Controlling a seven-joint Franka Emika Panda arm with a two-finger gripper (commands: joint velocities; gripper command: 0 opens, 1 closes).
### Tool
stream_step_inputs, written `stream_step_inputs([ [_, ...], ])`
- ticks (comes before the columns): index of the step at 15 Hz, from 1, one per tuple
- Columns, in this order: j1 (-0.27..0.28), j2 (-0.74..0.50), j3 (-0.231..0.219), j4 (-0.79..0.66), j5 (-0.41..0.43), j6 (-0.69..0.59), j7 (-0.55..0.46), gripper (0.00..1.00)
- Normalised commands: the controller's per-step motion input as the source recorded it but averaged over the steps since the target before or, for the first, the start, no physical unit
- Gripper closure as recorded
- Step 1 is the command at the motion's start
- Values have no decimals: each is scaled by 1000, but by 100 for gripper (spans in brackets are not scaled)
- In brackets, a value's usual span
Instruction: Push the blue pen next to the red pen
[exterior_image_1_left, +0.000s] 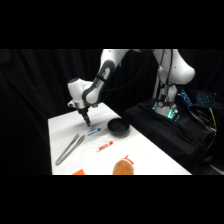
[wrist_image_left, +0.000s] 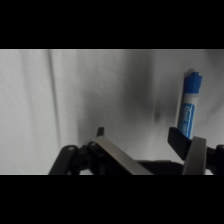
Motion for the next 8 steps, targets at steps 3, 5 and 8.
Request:
stream_step_inputs([
  [3,-116,161,98,189,119,68,-204,0],
  [5,-109,147,93,147,116,103,-208,0],
  [8,-106,124,93,101,110,130,-210,0],
])
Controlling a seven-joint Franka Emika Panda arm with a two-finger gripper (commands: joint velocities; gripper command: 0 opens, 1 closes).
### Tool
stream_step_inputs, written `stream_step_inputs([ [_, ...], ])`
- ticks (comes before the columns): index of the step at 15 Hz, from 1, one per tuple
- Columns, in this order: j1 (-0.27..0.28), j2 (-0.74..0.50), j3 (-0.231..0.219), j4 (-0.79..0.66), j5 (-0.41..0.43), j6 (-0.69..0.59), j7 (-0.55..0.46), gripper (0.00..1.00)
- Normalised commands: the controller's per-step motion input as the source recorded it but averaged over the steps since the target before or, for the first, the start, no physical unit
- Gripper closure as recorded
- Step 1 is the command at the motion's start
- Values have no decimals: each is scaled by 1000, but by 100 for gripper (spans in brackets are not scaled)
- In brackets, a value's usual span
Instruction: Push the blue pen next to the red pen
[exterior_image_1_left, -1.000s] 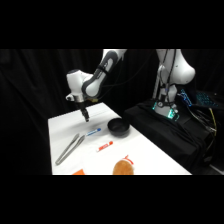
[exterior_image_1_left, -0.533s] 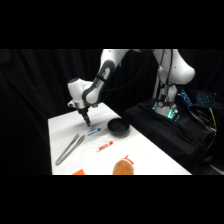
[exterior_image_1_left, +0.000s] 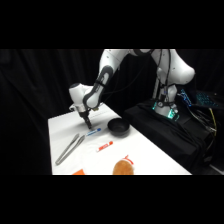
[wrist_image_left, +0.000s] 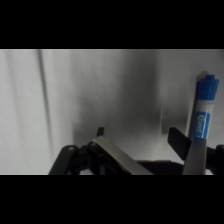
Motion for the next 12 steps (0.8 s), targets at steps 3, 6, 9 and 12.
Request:
stream_step_inputs([
  [3,-79,59,96,21,90,153,-190,0],
  [6,-23,-9,81,-73,59,180,-144,0],
  [9,62,-86,36,-214,2,254,-63,0],
  [12,127,-140,16,-312,-31,289,25,0],
])
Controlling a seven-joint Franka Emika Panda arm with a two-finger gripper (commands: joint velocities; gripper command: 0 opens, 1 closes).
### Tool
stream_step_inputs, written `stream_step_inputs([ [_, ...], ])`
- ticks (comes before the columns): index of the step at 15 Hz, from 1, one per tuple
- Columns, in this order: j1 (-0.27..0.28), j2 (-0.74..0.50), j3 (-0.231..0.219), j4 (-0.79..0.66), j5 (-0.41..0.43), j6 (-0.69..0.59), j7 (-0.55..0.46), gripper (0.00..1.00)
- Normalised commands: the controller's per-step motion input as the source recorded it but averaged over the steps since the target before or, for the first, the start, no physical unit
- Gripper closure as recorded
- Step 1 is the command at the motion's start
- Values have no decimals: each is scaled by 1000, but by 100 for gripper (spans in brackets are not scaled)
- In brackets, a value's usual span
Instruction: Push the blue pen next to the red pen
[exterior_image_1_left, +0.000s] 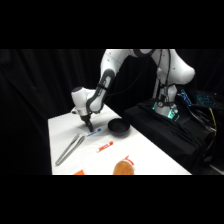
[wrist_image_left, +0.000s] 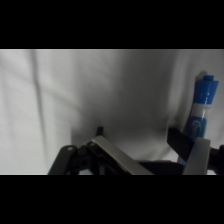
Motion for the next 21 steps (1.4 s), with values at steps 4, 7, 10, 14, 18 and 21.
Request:
stream_step_inputs([
  [4,199,-171,-3,-393,-70,315,134,0],
  [7,275,-205,-67,-424,-124,288,250,0],
  [10,344,-260,-121,-454,-154,237,332,0],
  [14,392,-295,-138,-443,-157,122,406,0],
  [18,465,-366,-161,-447,-208,46,486,0],
  [21,401,-340,-153,-312,-224,-85,443,0],
])
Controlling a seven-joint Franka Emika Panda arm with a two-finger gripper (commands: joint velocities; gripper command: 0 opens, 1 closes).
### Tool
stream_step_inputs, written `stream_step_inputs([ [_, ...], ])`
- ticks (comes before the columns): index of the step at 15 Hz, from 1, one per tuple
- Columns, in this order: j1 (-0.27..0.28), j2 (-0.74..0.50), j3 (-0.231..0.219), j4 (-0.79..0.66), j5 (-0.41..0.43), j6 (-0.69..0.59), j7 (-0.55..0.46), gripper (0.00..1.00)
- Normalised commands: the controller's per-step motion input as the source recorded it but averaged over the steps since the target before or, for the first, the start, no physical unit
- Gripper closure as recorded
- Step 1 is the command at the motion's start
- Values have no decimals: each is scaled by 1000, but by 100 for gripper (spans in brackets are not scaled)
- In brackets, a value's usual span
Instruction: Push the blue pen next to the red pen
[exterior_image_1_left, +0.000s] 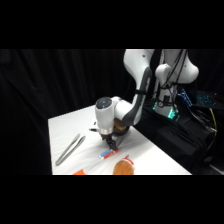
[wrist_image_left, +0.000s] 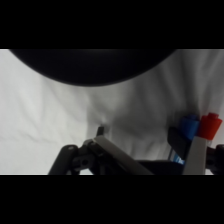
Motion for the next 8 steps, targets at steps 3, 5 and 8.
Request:
stream_step_inputs([
  [3,204,-463,-61,-241,-120,-352,316,0],
  [5,83,-638,-2,-279,-118,-456,257,0],
  [8,-6,-684,64,-289,-140,-432,233,0],
])
